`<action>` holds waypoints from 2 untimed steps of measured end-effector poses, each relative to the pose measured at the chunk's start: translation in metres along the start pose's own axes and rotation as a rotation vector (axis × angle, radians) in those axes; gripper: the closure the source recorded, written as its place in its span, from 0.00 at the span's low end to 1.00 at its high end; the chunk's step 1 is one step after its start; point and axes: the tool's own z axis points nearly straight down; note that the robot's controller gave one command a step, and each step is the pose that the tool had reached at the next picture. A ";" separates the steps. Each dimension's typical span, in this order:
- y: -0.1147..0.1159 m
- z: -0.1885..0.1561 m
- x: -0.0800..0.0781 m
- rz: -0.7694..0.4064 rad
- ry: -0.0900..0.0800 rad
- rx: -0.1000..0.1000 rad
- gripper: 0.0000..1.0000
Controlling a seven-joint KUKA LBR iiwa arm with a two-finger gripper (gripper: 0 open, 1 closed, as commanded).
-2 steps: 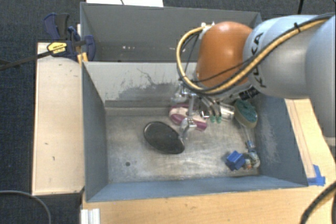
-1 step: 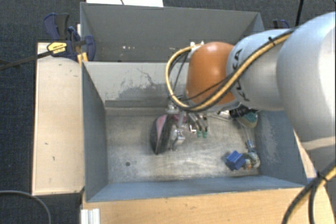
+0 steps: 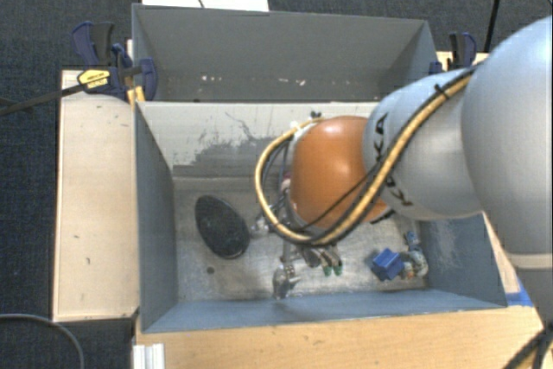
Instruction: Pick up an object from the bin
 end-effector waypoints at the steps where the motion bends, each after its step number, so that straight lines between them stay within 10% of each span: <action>1: 0.066 0.034 -0.110 0.020 -0.010 -0.002 0.00; 2: 0.063 0.031 -0.108 0.026 -0.006 0.000 1.00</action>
Offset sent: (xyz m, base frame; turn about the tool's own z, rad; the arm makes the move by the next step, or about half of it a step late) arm 0.0899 0.0832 -0.0339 0.0244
